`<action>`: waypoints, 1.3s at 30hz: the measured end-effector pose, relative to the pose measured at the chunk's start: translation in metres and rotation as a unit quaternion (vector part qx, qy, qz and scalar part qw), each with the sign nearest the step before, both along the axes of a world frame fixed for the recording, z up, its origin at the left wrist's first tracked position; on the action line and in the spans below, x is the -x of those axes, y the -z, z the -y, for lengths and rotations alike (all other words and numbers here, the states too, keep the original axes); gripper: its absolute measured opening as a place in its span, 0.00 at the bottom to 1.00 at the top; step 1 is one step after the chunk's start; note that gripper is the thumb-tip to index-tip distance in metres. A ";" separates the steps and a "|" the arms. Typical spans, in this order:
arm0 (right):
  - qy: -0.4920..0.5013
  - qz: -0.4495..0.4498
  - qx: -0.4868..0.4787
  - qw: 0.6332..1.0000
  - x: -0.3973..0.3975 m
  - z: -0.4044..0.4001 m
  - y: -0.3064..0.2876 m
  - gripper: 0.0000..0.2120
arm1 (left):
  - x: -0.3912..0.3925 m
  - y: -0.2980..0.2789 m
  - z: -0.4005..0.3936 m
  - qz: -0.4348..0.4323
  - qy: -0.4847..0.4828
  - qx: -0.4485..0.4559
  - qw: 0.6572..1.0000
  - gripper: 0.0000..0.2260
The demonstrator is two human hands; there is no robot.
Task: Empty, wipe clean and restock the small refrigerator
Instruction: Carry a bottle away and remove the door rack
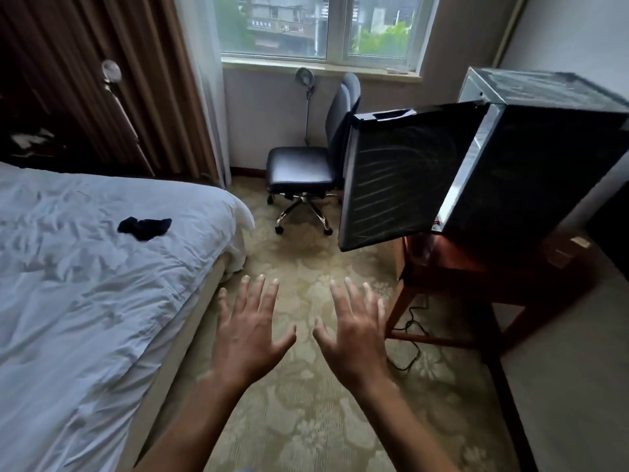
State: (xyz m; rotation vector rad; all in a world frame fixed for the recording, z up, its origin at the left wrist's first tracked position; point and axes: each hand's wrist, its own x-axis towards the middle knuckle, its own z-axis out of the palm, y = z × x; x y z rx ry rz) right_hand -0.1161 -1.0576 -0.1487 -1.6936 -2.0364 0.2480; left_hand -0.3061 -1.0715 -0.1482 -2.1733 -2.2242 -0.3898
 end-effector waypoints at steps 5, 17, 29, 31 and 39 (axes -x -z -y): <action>-0.008 0.004 0.030 1.000 0.031 -0.081 0.014 0.34 | 0.036 0.018 -0.075 0.051 -0.019 0.027 0.998 0.42; 0.067 -0.003 -0.016 0.998 0.159 -0.303 0.019 0.33 | 0.158 0.024 -0.320 0.054 0.044 0.004 0.998 0.39; 0.201 0.007 -0.023 0.979 0.188 -0.504 0.035 0.31 | 0.173 0.038 -0.562 0.019 0.187 0.009 0.982 0.37; 0.218 -0.012 -0.034 0.975 0.183 -0.551 0.040 0.31 | 0.164 0.044 -0.613 0.008 0.207 0.005 0.978 0.37; 0.327 -0.057 -0.034 0.943 0.134 -0.701 0.039 0.31 | 0.116 0.038 -0.782 -0.015 0.286 0.008 0.958 0.37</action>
